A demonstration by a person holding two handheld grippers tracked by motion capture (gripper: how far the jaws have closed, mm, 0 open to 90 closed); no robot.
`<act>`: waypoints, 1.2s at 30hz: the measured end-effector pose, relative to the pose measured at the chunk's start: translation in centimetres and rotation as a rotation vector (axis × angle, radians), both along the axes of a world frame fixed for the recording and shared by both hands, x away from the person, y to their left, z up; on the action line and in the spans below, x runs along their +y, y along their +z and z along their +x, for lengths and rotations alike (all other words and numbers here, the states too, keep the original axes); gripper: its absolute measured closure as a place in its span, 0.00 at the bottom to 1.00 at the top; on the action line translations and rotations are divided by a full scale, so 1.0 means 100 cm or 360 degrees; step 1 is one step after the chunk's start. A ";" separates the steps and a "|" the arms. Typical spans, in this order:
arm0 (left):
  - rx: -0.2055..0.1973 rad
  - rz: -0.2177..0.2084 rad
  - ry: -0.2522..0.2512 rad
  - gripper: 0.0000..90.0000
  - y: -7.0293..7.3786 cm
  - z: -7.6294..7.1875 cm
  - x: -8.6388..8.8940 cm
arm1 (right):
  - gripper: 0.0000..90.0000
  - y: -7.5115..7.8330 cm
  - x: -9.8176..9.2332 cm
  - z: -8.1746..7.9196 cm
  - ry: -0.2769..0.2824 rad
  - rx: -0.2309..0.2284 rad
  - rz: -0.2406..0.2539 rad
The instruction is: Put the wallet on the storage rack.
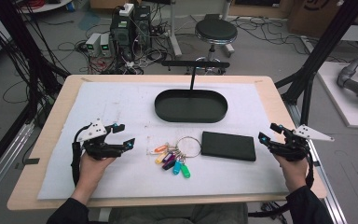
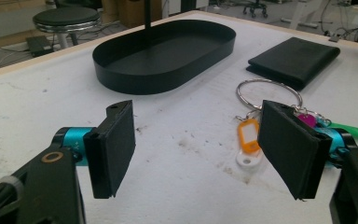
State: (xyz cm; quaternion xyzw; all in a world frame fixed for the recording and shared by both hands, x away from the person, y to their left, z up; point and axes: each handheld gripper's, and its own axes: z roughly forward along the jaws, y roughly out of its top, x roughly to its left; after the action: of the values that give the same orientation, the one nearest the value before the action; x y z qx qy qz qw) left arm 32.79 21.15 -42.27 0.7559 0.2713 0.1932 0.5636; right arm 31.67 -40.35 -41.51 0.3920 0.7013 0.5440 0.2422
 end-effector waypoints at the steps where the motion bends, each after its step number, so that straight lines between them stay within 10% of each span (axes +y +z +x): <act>1: 0.0005 -0.0004 0.0000 0.31 0.000 0.000 0.000 | 0.29 0.000 0.000 -0.001 -0.0004 -0.0011 0.0002; 22: -0.0010 -0.0008 0.0072 0.31 0.000 0.001 0.003 | 0.24 -0.006 -0.008 -0.013 0.0015 -0.0014 -0.0052; 36: -0.0023 -0.0012 0.0096 0.31 0.002 0.005 -0.003 | 0.40 -0.016 0.007 -0.017 0.0315 0.0064 -0.0372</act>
State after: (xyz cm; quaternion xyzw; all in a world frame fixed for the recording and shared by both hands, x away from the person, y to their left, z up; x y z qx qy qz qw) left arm 33.28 20.82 -42.10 0.7438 0.2906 0.2144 0.5624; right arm 30.00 -39.69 -43.14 0.3009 0.7998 0.4718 0.2172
